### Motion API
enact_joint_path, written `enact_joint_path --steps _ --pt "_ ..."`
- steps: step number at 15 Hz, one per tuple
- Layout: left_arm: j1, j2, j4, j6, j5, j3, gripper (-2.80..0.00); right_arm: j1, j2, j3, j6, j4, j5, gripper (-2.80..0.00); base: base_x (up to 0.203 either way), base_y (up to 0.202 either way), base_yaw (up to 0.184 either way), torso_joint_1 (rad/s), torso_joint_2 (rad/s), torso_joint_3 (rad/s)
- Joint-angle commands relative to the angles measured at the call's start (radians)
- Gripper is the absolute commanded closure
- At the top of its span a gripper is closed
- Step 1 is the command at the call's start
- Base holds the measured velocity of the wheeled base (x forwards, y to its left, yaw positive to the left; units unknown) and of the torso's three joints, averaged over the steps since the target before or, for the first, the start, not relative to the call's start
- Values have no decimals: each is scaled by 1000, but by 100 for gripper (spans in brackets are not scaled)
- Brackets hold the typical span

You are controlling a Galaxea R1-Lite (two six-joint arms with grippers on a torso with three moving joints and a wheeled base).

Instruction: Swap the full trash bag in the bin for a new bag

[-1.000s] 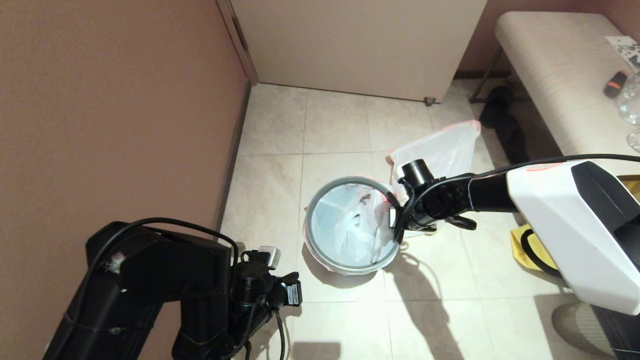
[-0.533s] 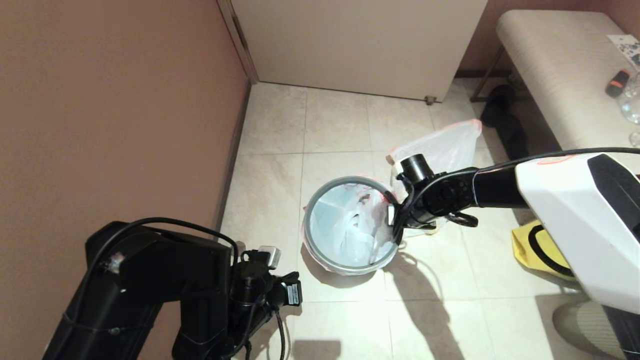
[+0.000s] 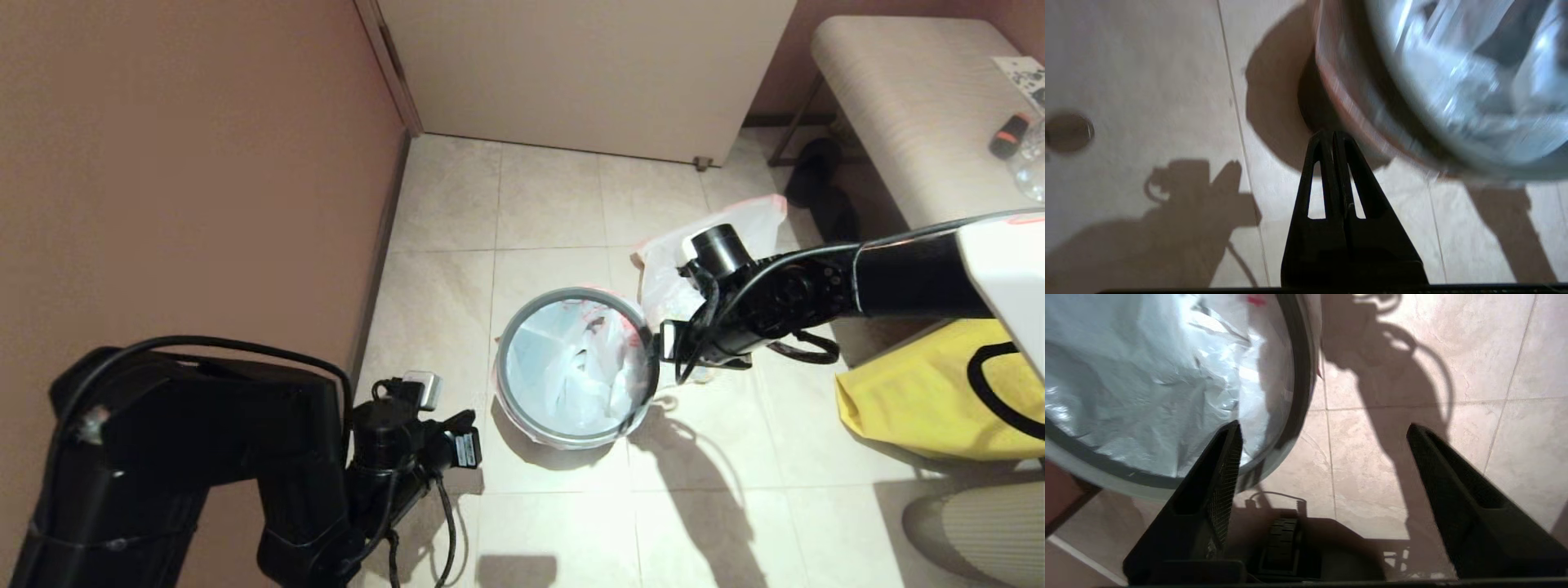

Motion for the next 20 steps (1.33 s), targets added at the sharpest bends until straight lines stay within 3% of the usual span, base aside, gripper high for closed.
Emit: enact_joint_path --steps 1,3,5,6,7,8,10,11,14,20 --pt "0 -98 25 30 -3 -57 0 -10 -75 25 9 -22 4 0 0 0 0 0 0 0" --pt "0 -140 129 73 -14 -177 0 -57 -109 93 12 -109 18 0 0 0 0 0 0 0" --pt "0 -191 200 58 -79 -224 0 -120 -111 123 21 -159 87 0 0 0 0 0 0 0" --pt "2 -215 232 -13 -153 -231 0 -145 -110 134 40 -171 181 0 0 0 0 0 0 0" --pt "14 -230 286 -114 -254 -249 0 -178 -109 141 62 -186 331 0 0 0 0 0 0 0" --pt "45 -228 337 -160 -350 -273 0 -228 -107 144 73 -200 483 0 0 0 0 0 0 0" --pt "97 -162 361 -180 -438 -312 0 -304 -80 148 83 -216 739 0 0 0 0 0 0 0" --pt "122 -116 364 -183 -486 -335 0 -326 -40 149 85 -224 821 0 0 0 0 0 0 0" --pt "185 -18 363 -181 -662 -392 0 -344 63 150 78 -249 894 0 0 0 0 0 0 0" --pt "174 62 360 -176 -683 -466 0 -301 113 155 73 -254 912 0 0 0 0 0 0 0"
